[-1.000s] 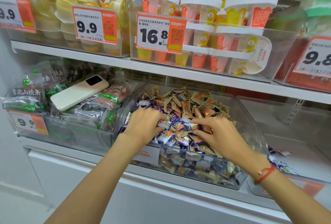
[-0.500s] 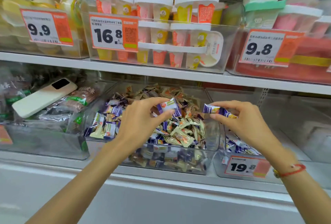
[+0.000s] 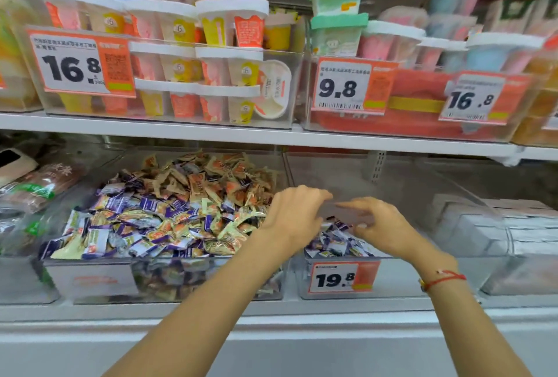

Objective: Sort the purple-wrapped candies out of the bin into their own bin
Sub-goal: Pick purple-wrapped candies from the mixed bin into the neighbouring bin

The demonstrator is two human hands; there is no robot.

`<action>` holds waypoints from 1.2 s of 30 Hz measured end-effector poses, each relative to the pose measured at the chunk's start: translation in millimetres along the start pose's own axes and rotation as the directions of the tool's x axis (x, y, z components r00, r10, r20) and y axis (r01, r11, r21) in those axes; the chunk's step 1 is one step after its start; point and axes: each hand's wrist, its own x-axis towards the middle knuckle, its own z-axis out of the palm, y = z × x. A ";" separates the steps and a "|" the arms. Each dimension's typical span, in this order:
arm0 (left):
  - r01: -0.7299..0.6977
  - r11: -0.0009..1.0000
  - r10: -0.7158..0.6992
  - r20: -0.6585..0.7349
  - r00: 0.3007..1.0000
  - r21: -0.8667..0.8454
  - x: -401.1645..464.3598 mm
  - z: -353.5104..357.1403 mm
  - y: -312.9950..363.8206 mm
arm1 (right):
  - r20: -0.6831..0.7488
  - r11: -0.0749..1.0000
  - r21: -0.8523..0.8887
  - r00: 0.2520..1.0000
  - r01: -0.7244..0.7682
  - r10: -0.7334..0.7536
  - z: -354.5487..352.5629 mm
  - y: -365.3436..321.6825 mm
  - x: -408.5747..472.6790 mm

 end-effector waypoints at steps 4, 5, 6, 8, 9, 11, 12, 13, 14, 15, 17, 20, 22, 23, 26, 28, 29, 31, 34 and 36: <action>-0.010 0.996 0.006 -0.045 0.999 -0.086 -19.9 -25.8 -8.1 | -0.146 0.997 0.051 0.988 0.054 -0.046 -6.8 -10.3 -0.5; -0.005 0.995 -0.002 -0.071 0.997 -0.101 -30.4 -33.8 -15.6 | -0.197 0.994 0.067 0.978 0.087 -0.072 -6.7 -17.1 -1.4; 0.011 0.993 -0.022 -0.096 0.995 -0.114 -42.6 -42.4 -25.6 | -0.251 0.988 0.081 0.962 0.129 -0.105 -5.4 -25.8 -2.4; 0.068 0.991 -0.083 -0.129 0.988 -0.118 -69.4 -59.1 -50.4 | -0.332 0.970 0.088 0.924 0.228 -0.187 0.0 -49.5 -5.1; 0.105 0.989 -0.120 -0.148 0.982 -0.106 -83.5 -66.6 -64.7 | -0.344 0.957 0.082 0.909 0.278 -0.235 4.0 -63.5 -6.6; 0.204 0.975 -0.218 -0.185 0.958 -0.091 -110.0 -77.7 -95.4 | -0.319 0.928 0.061 0.888 0.369 -0.332 15.0 -91.7 -9.4; 0.266 0.959 -0.281 -0.213 0.936 -0.095 -121.9 -80.9 -111.0 | -0.292 0.913 0.051 0.880 0.404 -0.373 22.5 -104.0 -10.2; 0.333 0.938 -0.347 -0.244 0.905 -0.098 -133.1 -82.4 -126.5 | -0.265 0.901 0.036 0.873 0.433 -0.409 30.4 -115.4 -11.0; 0.403 0.910 -0.413 -0.267 0.870 -0.097 -143.2 -82.7 -140.3 | -0.235 0.891 0.019 0.868 0.454 -0.437 39.1 -125.3 -10.9; 0.465 0.881 -0.469 -0.278 0.838 -0.085 -151.6 -81.8 -153.2 | -0.200 0.885 0.003 0.867 0.466 -0.456 47.2 -134.6 -10.5; 0.533 0.845 -0.527 -0.254 0.811 -0.052 -162.9 -78.1 -172.9 | -0.126 0.882 -0.020 0.874 0.471 -0.470 62.2 -150.2 -6.4; 0.454 0.891 -0.453 -0.140 0.880 -0.024 -166.9 -74.0 -184.5 | -0.062 0.880 -0.044 0.878 0.474 -0.475 79.2 -169.1 5.0; 0.389 0.920 -0.384 -0.087 0.919 0.047 -162.6 -72.8 -187.1 | -0.041 0.876 -0.052 0.876 0.479 -0.481 87.1 -180.9 18.8; 0.373 0.924 -0.366 -0.087 0.927 0.083 -160.1 -71.4 -189.2 | -0.029 0.870 -0.066 0.871 0.488 -0.490 90.5 -187.4 27.3; 0.390 0.910 -0.376 -0.118 0.919 0.137 -151.8 -66.7 -197.2 | 0.020 0.843 -0.071 0.846 0.533 -0.533 103.4 -211.2 55.6; 0.400 0.902 -0.386 -0.111 0.916 0.165 -146.8 -64.1 -200.7 | 0.115 0.845 -0.061 0.844 0.532 -0.523 116.2 -227.1 73.9; 0.401 0.899 -0.388 -0.102 0.916 0.176 -145.3 -63.5 -201.4 | 0.176 0.841 -0.097 0.841 0.532 -0.511 123.6 -233.9 81.9; 0.408 0.895 -0.397 -0.097 0.913 0.183 -143.0 -63.3 -203.0 | 0.248 0.811 -0.195 0.827 0.552 -0.504 134.3 -242.0 94.4; 0.424 0.891 -0.410 -0.110 0.905 0.164 -139.8 -62.5 -209.8 | 0.201 0.798 -0.176 0.815 0.576 -0.543 134.4 -237.7 103.9; 0.437 0.885 -0.424 -0.113 0.899 0.161 -135.9 -62.1 -212.7 | 0.215 0.803 -0.150 0.812 0.577 -0.543 128.4 -226.4 102.8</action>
